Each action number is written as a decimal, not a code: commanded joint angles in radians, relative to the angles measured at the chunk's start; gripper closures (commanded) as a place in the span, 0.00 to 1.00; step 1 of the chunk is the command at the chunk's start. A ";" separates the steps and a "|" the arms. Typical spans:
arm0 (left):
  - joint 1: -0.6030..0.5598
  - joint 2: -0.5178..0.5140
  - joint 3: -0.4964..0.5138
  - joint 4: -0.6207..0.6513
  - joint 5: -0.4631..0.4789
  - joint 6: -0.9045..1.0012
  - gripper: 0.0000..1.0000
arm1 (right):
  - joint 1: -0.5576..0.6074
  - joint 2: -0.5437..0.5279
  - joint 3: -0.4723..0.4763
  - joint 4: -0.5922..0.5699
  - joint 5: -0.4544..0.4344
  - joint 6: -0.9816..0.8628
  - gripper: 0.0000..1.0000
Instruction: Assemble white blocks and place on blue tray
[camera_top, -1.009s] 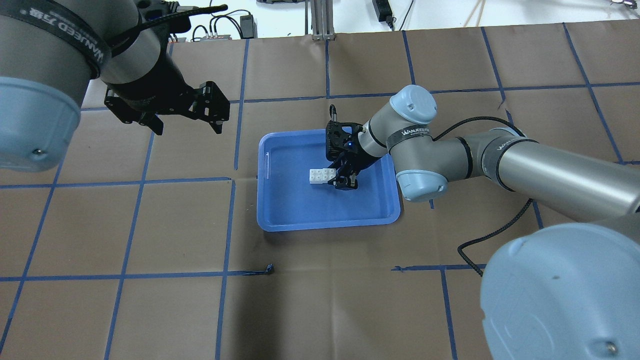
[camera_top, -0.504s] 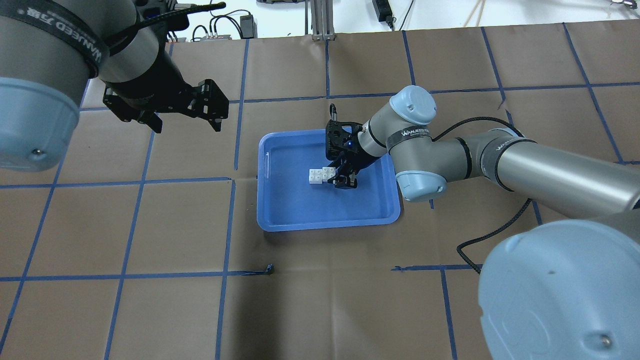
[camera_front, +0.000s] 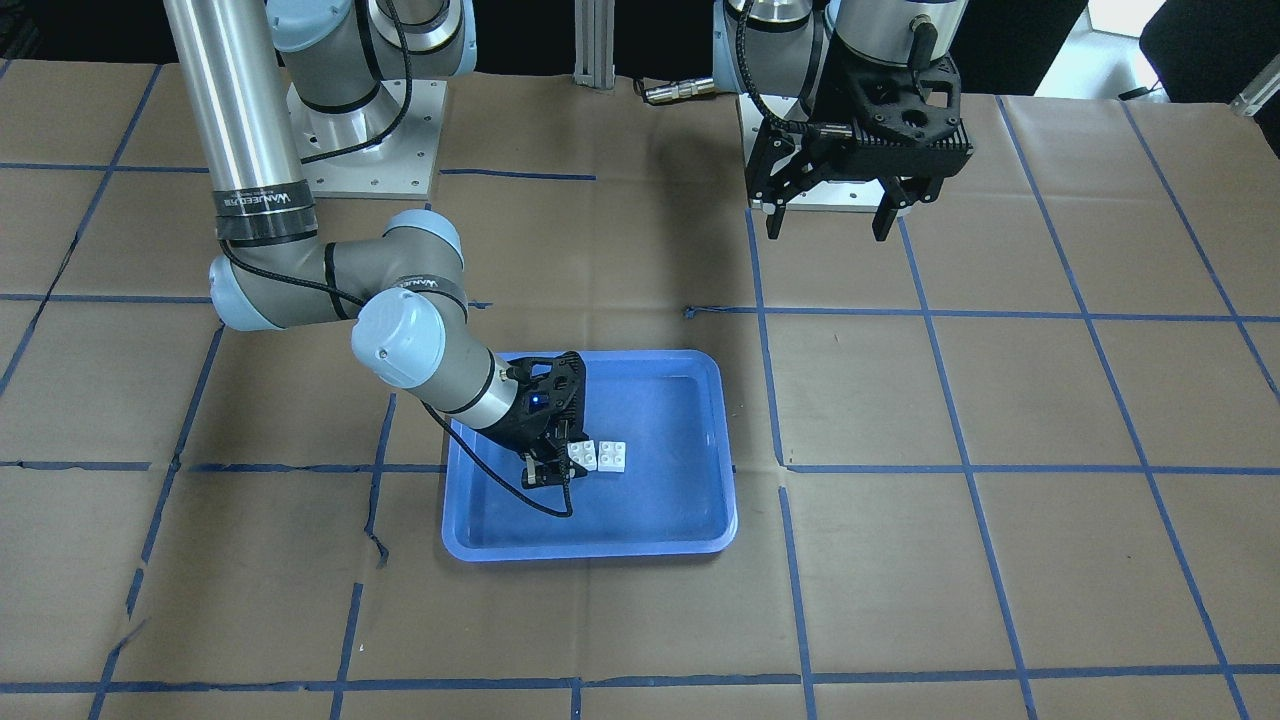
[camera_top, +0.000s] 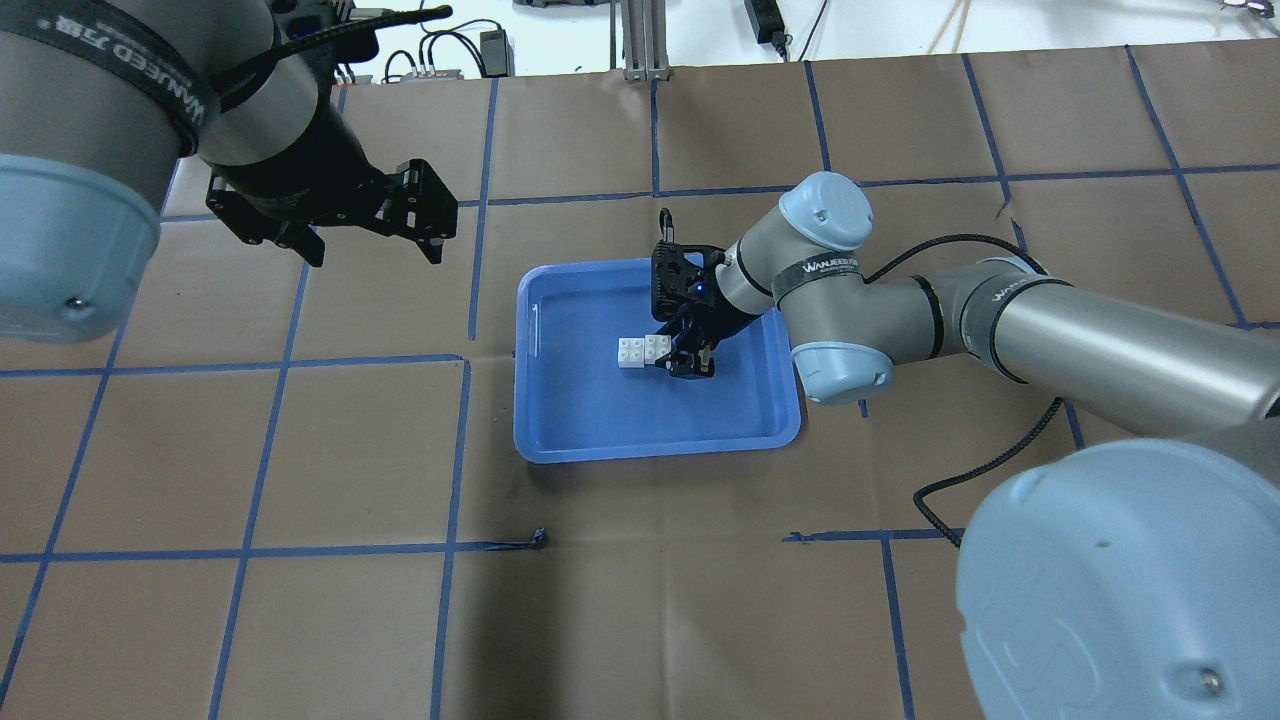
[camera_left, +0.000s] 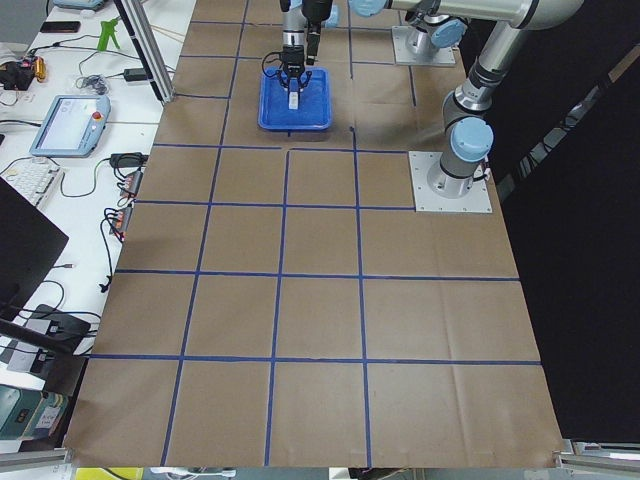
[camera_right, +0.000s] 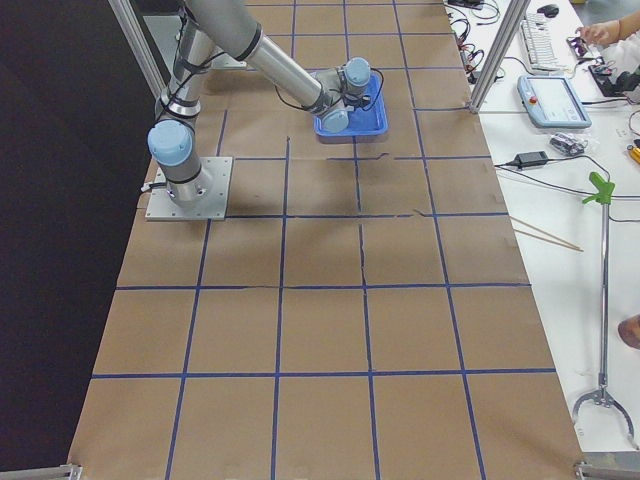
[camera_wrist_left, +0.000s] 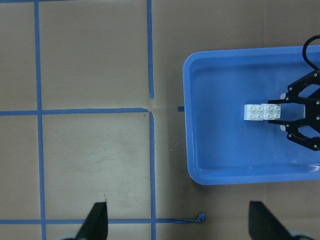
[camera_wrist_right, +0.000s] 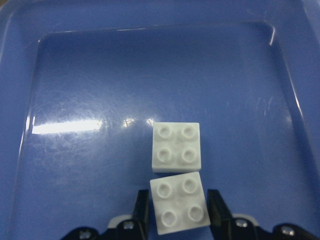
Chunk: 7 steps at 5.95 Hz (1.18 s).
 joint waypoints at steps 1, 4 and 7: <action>0.000 0.002 0.000 0.000 0.002 0.000 0.00 | 0.000 0.000 0.000 0.000 0.000 0.001 0.47; 0.000 0.002 0.000 0.000 0.003 0.000 0.00 | 0.000 0.000 0.000 0.000 -0.001 0.003 0.47; 0.000 0.002 0.000 0.000 0.003 0.000 0.00 | -0.012 -0.017 -0.014 0.008 -0.014 0.041 0.01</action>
